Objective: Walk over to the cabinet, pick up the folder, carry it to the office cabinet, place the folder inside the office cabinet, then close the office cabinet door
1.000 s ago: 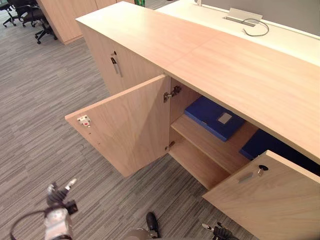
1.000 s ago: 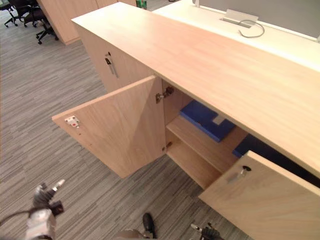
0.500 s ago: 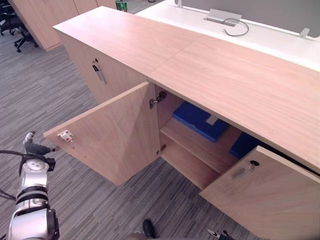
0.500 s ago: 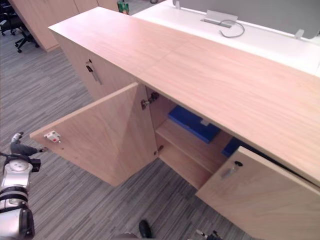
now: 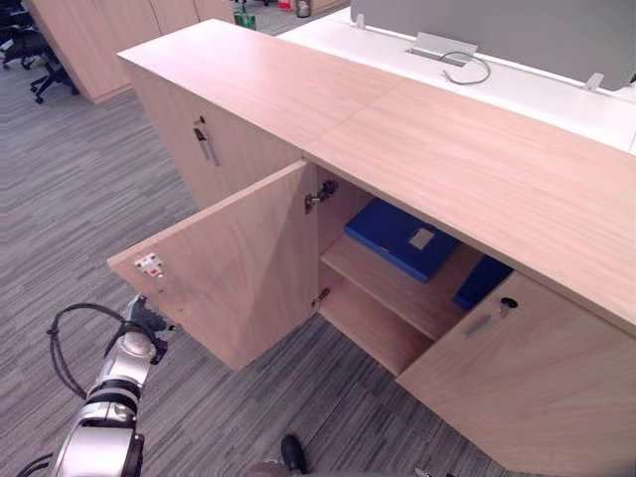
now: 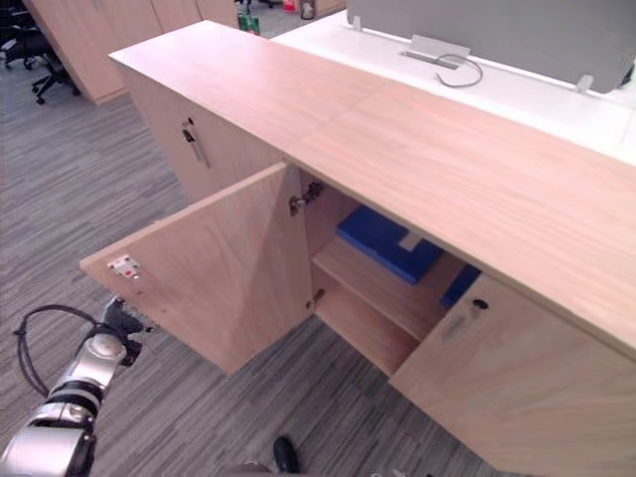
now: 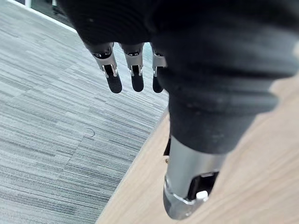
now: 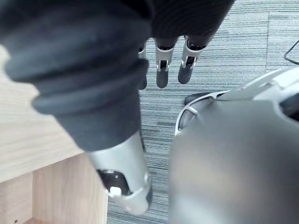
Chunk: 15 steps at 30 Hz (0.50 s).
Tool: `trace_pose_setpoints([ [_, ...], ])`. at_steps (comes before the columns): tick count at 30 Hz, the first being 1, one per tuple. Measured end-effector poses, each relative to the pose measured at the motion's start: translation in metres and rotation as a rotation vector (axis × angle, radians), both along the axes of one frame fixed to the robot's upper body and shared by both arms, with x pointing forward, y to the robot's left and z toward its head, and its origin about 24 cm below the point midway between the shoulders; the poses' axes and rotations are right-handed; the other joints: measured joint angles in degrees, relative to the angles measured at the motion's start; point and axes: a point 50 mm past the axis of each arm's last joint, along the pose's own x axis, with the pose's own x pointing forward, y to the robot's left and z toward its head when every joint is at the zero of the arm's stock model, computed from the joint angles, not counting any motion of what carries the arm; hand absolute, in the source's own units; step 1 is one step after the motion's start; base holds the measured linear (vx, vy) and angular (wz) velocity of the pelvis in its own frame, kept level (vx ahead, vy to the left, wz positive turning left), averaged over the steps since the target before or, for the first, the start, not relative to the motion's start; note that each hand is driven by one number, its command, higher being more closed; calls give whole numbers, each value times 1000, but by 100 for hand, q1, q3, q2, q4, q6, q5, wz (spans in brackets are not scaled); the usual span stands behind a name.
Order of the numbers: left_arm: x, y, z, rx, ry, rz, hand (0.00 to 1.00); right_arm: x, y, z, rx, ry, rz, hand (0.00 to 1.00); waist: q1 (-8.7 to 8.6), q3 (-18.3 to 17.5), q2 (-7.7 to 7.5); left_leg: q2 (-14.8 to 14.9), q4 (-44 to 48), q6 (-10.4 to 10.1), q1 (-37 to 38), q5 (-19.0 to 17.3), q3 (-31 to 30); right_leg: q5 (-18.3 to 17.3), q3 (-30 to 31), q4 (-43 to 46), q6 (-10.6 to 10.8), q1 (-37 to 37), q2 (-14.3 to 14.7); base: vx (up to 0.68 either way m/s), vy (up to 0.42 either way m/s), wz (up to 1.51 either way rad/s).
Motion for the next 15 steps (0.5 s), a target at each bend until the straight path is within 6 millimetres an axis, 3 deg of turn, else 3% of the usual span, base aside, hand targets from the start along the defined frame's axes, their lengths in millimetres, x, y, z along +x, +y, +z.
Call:
trace_pose_setpoints([
  [5,-1,-50,-14,165,73,-314,0,5,-1,1,-15,-13,5,0,17,0,-1,-131,-2,13,-179,46,-156,12,-79,91,51,-104,-136,-133,55,29],
  [6,-2,-73,-15,186,66,-421,0,5,-1,1,-20,-11,3,0,19,-2,1,-162,1,40,-233,27,-141,41,-108,97,91,-129,-169,-125,54,46],
  [7,1,-113,-11,184,19,-583,0,4,-1,1,-24,-7,1,0,8,-7,3,-193,1,52,-341,13,-129,72,-253,129,107,-180,-193,-123,53,50],
  [8,0,-120,-10,179,10,-611,0,4,-1,1,-24,-7,1,0,5,-14,3,-199,1,52,-370,10,-121,71,-264,136,101,-202,-192,-141,71,62],
  [9,-3,-157,-4,157,-50,-769,0,5,3,0,-18,-6,7,0,-27,-87,-99,-265,115,-22,-537,-202,59,103,-320,103,124,-331,-362,-125,120,36],
  [10,-10,-195,4,118,-124,-926,0,12,6,0,-13,-18,18,0,-57,-100,-229,-102,1003,413,-800,-327,209,133,-327,213,175,-439,-551,-73,97,10],
  [11,-15,-212,5,91,-145,-976,0,13,5,0,-15,-21,19,0,-15,-136,-191,-30,1059,399,-741,-496,16,128,-299,297,182,-459,-574,12,74,-41],
  [12,-23,-239,7,46,-174,-1076,0,18,9,1,-13,-34,35,0,-100,-246,-198,-136,787,402,-577,-469,172,183,-245,265,127,-455,-607,42,45,-59],
  [13,-30,-253,10,27,-197,-1142,0,19,10,1,-14,-37,54,0,-155,-370,-207,-172,685,391,-580,-457,221,250,-241,194,84,-502,-617,11,126,-60],
  [15,-52,-307,41,-62,-370,-1411,0,22,14,1,-10,-43,80,0,-293,-531,-181,-250,486,395,-562,-422,326,412,-244,-72,95,-513,-600,-24,154,-39],
])
